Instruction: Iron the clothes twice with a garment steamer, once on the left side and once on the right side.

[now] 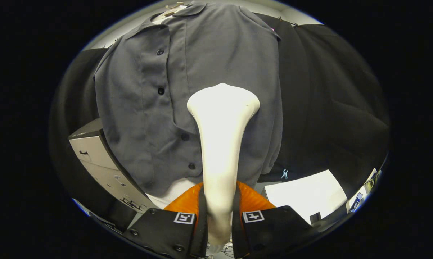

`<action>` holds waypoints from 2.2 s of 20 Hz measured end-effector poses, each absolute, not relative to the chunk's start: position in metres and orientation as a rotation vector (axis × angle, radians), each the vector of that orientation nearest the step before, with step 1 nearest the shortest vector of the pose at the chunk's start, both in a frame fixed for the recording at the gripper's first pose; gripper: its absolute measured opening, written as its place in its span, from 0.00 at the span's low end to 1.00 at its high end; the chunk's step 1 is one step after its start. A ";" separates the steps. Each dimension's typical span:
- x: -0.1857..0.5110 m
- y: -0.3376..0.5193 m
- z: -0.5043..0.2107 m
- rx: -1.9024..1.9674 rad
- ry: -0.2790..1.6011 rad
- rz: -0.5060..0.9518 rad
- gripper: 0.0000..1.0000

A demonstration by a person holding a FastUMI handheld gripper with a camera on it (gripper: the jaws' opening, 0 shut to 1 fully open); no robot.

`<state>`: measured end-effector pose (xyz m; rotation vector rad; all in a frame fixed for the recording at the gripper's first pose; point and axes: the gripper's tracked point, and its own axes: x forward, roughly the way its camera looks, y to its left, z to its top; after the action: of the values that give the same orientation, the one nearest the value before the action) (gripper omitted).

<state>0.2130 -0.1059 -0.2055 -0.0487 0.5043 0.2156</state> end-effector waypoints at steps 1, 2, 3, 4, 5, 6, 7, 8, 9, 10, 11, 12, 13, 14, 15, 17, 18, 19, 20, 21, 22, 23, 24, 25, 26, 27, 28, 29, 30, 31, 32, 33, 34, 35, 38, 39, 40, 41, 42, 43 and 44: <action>0.213 -0.106 -0.211 -0.049 0.512 0.215 0.35; 0.213 -0.107 -0.216 -0.048 0.521 0.215 0.35; 0.212 -0.108 -0.221 -0.046 0.530 0.214 0.35; 0.211 -0.110 -0.227 -0.044 0.539 0.213 0.35; 0.210 -0.111 -0.234 -0.045 0.550 0.210 0.35; 0.209 -0.113 -0.240 -0.048 0.561 0.208 0.35; 0.207 -0.115 -0.246 -0.050 0.572 0.204 0.35; 0.206 -0.116 -0.252 -0.050 0.582 0.201 0.35; 0.204 -0.118 -0.257 -0.048 0.591 0.198 0.34; 0.202 -0.120 -0.263 -0.048 0.601 0.194 0.35; 0.200 -0.121 -0.268 -0.049 0.612 0.191 0.35; 0.197 -0.125 -0.273 -0.052 0.624 0.187 0.35; 0.194 -0.127 -0.278 -0.053 0.634 0.182 0.35; 0.191 -0.129 -0.281 -0.054 0.642 0.177 0.35; 0.187 -0.130 -0.282 -0.054 0.648 0.171 0.35; 0.182 -0.129 -0.276 -0.046 0.642 0.165 0.35; 0.178 -0.130 -0.272 -0.043 0.637 0.163 0.35; 0.176 -0.130 -0.265 -0.039 0.627 0.164 0.35; 0.172 -0.130 -0.258 -0.036 0.622 0.164 0.35; 0.168 -0.130 -0.248 -0.035 0.612 0.163 0.35; 0.165 -0.129 -0.238 -0.029 0.595 0.165 0.35; 0.162 -0.127 -0.225 -0.024 0.575 0.168 0.34; 0.159 -0.126 -0.212 -0.021 0.554 0.170 0.35; 0.155 -0.125 -0.198 -0.021 0.530 0.175 0.35; 0.153 -0.123 -0.183 -0.021 0.505 0.180 0.35; 0.151 -0.120 -0.168 -0.019 0.477 0.189 0.35; 0.147 -0.118 -0.153 -0.017 0.452 0.197 0.35; 0.145 -0.116 -0.138 -0.016 0.429 0.201 0.35; 0.142 -0.114 -0.125 -0.013 0.404 0.205 0.35; 0.140 -0.112 -0.113 -0.014 0.383 0.211 0.34; 0.138 -0.110 -0.100 -0.015 0.360 0.214 0.34; 0.135 -0.108 -0.088 -0.014 0.343 0.216 0.35; 0.131 -0.105 -0.077 -0.016 0.323 0.222 0.35; 0.129 -0.102 -0.066 -0.014 0.298 0.227 0.34; 0.119 -0.096 -0.038 -0.021 0.243 0.235 0.35; 0.115 -0.094 -0.031 -0.019 0.229 0.235 0.34; 0.112 -0.092 -0.024 -0.019 0.217 0.239 0.34; 0.109 -0.090 -0.015 -0.018 0.194 0.239 0.34; 0.105 -0.088 -0.008 -0.024 0.183 0.241 0.34; 0.103 -0.085 -0.001 -0.030 0.169 0.244 0.34; 0.100 -0.084 0.004 -0.034 0.153 0.246 0.34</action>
<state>0.1005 -0.0843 0.0036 -0.0340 0.1528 0.2459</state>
